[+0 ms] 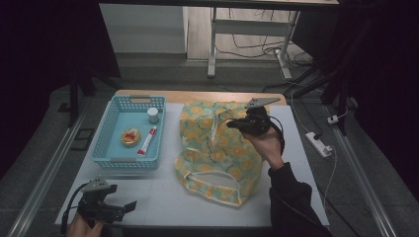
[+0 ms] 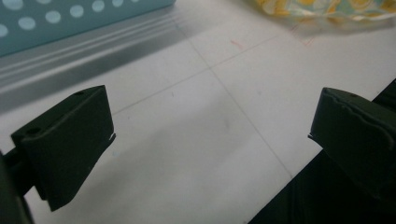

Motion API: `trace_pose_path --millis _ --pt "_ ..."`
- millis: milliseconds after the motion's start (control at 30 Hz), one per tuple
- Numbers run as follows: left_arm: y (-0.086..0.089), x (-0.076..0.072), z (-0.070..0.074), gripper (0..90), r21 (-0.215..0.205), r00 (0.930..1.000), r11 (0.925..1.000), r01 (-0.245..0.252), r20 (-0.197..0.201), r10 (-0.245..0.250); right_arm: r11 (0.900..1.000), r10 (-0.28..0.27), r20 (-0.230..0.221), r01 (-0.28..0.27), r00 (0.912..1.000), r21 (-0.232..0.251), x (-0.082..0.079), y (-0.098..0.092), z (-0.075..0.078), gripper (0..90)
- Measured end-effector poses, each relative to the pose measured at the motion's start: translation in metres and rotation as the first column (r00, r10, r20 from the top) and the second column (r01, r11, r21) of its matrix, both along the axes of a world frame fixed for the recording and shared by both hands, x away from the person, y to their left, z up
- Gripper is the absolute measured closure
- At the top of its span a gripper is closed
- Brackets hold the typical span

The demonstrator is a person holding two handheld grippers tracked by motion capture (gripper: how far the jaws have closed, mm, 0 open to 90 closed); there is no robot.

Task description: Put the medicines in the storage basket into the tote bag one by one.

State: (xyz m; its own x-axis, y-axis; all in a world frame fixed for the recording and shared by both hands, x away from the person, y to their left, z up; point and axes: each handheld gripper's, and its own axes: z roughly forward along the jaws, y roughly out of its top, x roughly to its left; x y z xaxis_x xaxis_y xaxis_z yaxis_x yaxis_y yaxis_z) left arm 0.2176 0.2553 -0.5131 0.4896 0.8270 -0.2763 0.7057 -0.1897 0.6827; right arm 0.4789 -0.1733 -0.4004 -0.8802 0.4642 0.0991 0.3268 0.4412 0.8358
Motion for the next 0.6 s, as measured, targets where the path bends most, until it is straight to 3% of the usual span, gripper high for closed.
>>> trace_pose_path --millis 167,400,600 --pt "0.001 0.003 0.004 0.0 -0.03 0.9997 0.9995 0.009 0.021 -0.008 1.0 0.003 0.001 -0.003 1.0 -0.001 0.0 0.0 0.0 90.0" --pt "-0.001 0.009 0.017 0.0 -0.031 0.9956 0.9994 0.014 0.093 -0.011 1.0 0.002 0.002 -0.002 1.0 0.001 0.002 -0.002 -0.001 90.0" --pt "-0.004 0.016 0.026 0.0 -0.021 0.9917 0.9995 0.022 0.127 -0.019 1.0 0.002 0.0 -0.002 1.0 0.004 0.002 -0.002 -0.002 90.0"
